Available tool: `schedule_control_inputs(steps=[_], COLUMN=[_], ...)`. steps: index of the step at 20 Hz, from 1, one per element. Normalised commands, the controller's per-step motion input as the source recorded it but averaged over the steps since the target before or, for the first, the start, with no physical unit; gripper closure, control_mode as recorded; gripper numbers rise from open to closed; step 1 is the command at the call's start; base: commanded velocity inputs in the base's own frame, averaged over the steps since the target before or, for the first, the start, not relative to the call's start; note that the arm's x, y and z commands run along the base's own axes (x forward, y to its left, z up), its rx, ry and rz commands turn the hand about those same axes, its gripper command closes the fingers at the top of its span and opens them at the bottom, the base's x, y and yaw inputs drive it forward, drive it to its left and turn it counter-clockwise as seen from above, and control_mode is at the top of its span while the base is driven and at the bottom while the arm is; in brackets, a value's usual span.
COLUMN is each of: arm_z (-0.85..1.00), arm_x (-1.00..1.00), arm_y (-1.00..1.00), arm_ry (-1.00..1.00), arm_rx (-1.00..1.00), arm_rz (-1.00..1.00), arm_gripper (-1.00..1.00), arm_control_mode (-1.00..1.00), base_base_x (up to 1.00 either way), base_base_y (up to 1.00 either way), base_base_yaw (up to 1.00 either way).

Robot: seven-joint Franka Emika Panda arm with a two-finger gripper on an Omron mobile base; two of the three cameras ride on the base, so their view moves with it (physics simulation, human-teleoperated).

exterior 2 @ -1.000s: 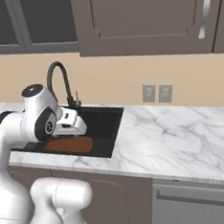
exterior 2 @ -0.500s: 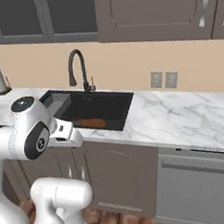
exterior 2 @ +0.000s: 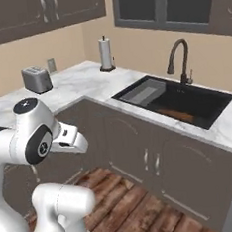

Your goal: Move the cutting board and knife to the sink. Then move spray from the shelves to the counter.

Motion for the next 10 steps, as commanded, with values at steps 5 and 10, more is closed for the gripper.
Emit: schedule_control_inputs(steps=[5, 10], arm_z=[0.0, 0.0], arm_x=[0.0, 0.0], arm_y=[0.0, 0.0], arm_ry=[0.0, 0.0], arm_rx=[0.0, 0.0], arm_rz=[0.0, 0.0], arm_gripper=[-1.0, -1.0], arm_control_mode=[1.0, 1.0], base_base_x=[-0.53, -0.37], base_base_y=[0.1, 0.26], base_base_yaw=[0.91, 0.94])
